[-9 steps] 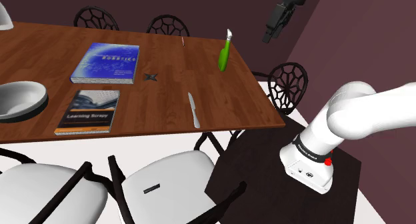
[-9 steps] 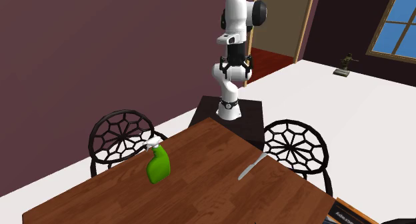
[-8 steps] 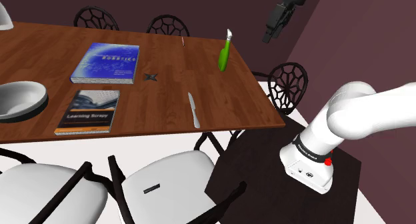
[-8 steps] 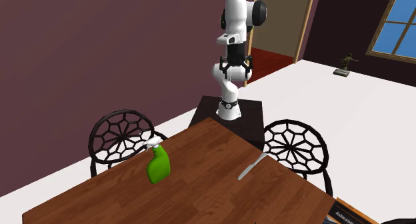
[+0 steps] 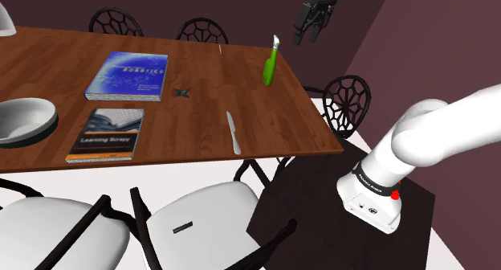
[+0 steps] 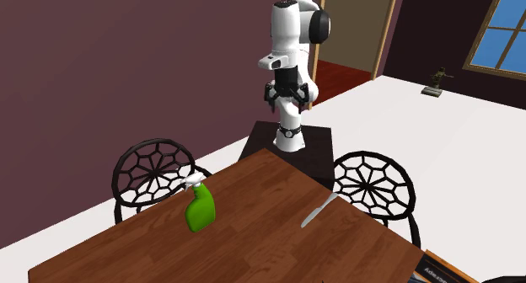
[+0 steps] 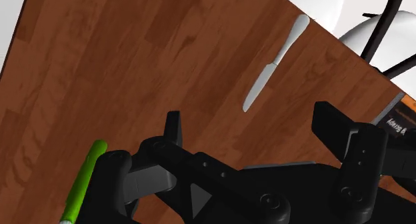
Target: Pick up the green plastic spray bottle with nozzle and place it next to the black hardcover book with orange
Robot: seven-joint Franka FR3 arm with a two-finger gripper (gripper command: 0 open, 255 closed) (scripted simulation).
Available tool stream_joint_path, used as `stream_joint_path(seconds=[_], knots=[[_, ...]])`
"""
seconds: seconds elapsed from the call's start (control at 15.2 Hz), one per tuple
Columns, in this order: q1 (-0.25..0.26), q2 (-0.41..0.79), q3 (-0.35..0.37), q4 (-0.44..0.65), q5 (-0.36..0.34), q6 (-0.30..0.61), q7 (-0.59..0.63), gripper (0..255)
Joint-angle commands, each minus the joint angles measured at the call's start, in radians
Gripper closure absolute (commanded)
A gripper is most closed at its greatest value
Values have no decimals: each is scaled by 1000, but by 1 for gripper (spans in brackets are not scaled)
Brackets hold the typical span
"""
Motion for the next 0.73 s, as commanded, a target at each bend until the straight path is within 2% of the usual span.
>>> stream_joint_path(seconds=[0.0, 0.66], knots=[[-19, 84, -6, 48, -9, 30, 19, 0], [-94, 441, -50, 307, -43, 101, 120, 0]])
